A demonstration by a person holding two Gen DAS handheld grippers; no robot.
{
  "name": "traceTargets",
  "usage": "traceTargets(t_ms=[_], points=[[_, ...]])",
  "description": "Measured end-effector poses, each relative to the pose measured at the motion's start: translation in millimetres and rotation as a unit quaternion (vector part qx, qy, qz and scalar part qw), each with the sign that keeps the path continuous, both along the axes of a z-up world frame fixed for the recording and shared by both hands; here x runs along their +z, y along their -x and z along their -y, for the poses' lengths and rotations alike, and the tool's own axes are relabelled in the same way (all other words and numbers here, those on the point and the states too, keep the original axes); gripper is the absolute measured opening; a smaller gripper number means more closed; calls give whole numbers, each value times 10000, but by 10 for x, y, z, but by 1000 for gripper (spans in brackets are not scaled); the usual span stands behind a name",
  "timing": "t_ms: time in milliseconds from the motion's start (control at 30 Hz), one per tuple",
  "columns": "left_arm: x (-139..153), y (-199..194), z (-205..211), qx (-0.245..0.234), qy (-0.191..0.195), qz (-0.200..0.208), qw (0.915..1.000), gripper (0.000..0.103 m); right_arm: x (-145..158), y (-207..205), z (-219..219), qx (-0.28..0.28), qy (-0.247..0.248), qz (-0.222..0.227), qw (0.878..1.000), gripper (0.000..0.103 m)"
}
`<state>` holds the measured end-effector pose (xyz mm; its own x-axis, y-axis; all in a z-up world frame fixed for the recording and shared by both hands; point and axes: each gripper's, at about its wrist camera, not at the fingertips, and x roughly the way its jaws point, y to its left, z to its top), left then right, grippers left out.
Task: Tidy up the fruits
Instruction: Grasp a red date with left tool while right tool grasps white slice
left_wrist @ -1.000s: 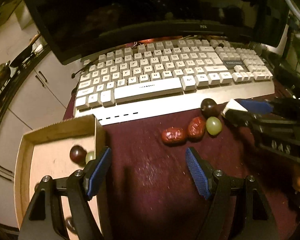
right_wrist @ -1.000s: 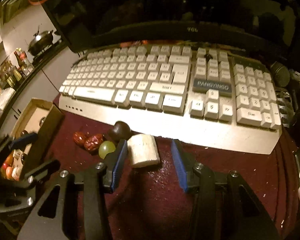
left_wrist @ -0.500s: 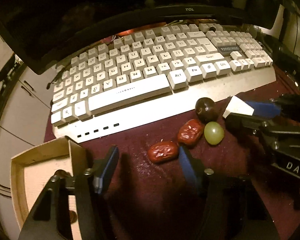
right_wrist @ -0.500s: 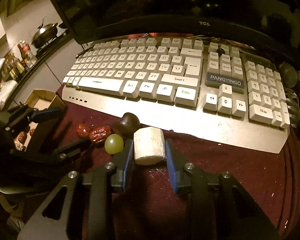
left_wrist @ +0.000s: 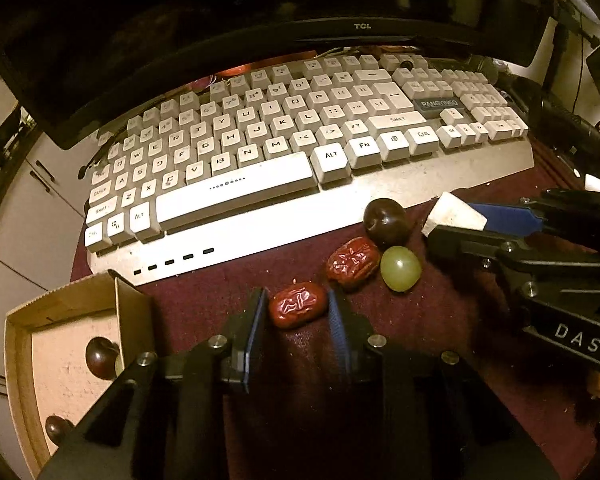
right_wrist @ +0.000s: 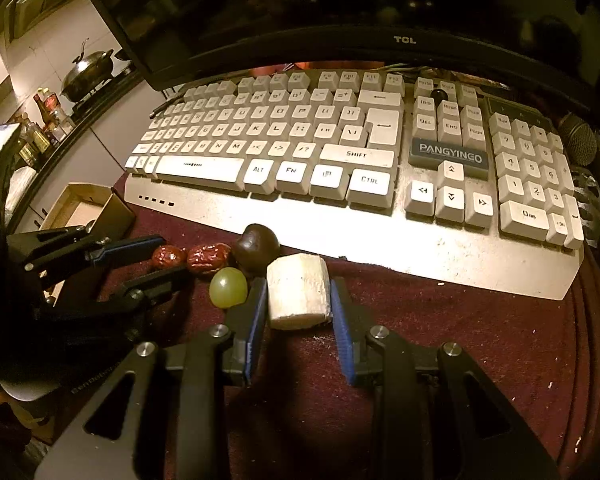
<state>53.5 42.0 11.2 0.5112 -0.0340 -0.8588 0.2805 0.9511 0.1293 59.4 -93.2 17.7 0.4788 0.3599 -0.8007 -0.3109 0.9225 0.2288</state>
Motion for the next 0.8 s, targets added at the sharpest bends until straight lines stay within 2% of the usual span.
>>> traceTargets(t_ms=[300,567,800], points=[[171,308,-53,162,331,295,9989,30,93,41,40,-71,-15,191,9998,33],[421,762,-123,364,854,711,9931,30,157,100,43,-91,-22,338,9994,33],[501,1014,-163,493,1091,908,9886,30,202,174,-39,-32,-8,568,9984,33]])
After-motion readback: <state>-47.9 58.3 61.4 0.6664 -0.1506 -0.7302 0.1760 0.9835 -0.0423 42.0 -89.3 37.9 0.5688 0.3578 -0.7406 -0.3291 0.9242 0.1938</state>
